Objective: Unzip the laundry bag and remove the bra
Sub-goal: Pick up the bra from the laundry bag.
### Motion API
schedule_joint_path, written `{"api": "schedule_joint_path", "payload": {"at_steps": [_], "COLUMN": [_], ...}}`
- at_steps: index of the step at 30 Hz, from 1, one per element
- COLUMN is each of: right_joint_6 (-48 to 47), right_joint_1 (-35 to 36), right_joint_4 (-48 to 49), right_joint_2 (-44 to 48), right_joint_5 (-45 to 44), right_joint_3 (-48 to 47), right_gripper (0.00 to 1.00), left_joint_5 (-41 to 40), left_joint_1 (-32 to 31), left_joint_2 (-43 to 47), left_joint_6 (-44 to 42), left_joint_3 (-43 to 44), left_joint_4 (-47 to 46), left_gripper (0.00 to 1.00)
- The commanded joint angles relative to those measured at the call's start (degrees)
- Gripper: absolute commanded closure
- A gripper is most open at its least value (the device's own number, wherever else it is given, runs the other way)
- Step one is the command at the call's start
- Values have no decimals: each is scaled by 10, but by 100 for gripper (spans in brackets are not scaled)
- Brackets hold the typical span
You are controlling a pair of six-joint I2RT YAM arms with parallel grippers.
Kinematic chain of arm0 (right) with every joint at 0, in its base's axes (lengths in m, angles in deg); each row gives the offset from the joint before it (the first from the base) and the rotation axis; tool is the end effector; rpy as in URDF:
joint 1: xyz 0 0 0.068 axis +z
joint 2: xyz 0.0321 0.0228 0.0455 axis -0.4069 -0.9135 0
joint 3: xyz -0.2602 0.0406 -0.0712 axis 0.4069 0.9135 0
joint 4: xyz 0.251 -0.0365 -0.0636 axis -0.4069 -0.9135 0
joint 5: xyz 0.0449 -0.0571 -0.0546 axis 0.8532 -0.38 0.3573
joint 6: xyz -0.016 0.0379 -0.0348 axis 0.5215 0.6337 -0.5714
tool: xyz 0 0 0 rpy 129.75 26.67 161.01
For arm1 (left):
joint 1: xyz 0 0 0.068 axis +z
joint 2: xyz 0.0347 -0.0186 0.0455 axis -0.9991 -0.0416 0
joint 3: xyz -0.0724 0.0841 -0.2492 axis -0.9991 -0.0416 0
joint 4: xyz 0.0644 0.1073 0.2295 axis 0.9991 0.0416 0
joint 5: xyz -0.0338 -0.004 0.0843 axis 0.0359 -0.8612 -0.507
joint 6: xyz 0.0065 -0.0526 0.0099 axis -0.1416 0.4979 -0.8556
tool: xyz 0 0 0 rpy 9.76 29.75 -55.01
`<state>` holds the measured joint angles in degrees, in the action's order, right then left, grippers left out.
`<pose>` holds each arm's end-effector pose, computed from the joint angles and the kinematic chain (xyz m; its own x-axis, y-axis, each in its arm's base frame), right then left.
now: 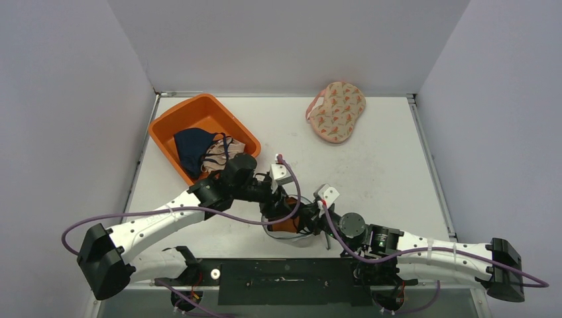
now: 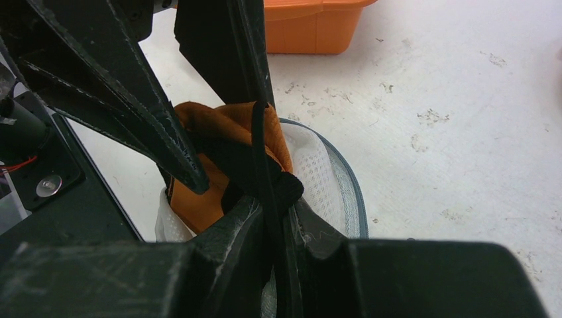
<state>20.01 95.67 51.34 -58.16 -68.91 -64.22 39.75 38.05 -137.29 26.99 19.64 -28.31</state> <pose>0.0665 0.1683 0.2326 -0.2421 -0.0628 -0.9682 -0.7874 0.5958 0.1582 0.1519 -0.2081 0.2901 -0.3037 0.3820 -0.8728 0.9508 0.1797 -0.2522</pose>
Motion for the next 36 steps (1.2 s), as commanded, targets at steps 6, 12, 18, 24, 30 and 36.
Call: {"api": "schedule_joint_path", "payload": {"at_steps": [6,12,18,24,30,36], "right_joint_6": [2,15,36,59,143,258], "right_joint_1": [-3,-3,-3,-2,-2,-3], "right_joint_4": [39,10,-70,-137,-122,-177], "right_joint_2": [3,16,44,53,145,226], "right_joint_5": [9,2,-2,5,-108,-244], "right_joint_3": [-30,-35,-58,-100,-78,-39], "right_gripper": [95,82,10,10,10,7], "left_joint_5": [3,-20,-64,-102,-148,-176], "left_joint_1": [-12,-13,-14,-14,-14,-17], "left_joint_2": [-8,-10,9,21,45,95], "left_joint_6": [-18,-18,-6,8,48,68], "left_joint_3": [0,4,-3,-6,-11,-16], "left_joint_4": [-8,-6,-24,-39,-55,-65], "left_gripper": [75,100,100,100,100,100]}}
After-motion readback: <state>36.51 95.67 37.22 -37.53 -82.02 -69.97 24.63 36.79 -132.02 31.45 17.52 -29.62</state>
